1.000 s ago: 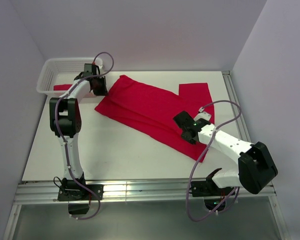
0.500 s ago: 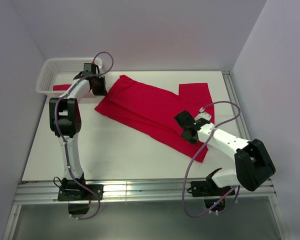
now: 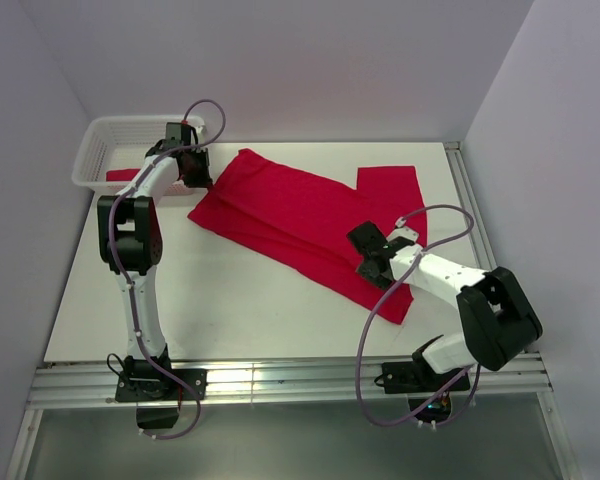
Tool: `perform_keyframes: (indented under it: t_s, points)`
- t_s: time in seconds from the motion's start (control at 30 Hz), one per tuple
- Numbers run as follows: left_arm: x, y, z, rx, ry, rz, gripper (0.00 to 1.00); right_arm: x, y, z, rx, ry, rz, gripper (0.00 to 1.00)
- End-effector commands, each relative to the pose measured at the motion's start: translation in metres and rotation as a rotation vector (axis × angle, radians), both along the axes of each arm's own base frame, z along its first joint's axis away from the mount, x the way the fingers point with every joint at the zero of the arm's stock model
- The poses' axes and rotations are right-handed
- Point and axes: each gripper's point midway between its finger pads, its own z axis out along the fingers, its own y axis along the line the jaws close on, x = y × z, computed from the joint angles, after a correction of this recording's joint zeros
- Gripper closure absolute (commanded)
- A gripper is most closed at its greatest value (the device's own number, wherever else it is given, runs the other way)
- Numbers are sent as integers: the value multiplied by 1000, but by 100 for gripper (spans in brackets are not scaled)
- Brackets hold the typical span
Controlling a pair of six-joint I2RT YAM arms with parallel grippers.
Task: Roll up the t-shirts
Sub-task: Fold the tshirt
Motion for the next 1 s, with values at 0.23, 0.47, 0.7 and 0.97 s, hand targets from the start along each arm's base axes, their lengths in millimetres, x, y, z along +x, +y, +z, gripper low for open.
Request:
perform_keyframes:
  t_s: [0.23, 0.47, 0.7, 0.97]
  points:
    - [7, 21, 8, 55, -26, 38, 100, 20, 17, -7, 80, -48, -28, 55]
    - [7, 21, 10, 53, -28, 35, 100, 20, 13, -9, 60, -47, -61, 73]
    - [6, 20, 11, 49, -27, 33, 100, 33, 9, 14, 27, -91, -75, 91]
    - [5, 20, 8, 51, -22, 31, 100, 76, 15, 32, -12, -113, -28, 93]
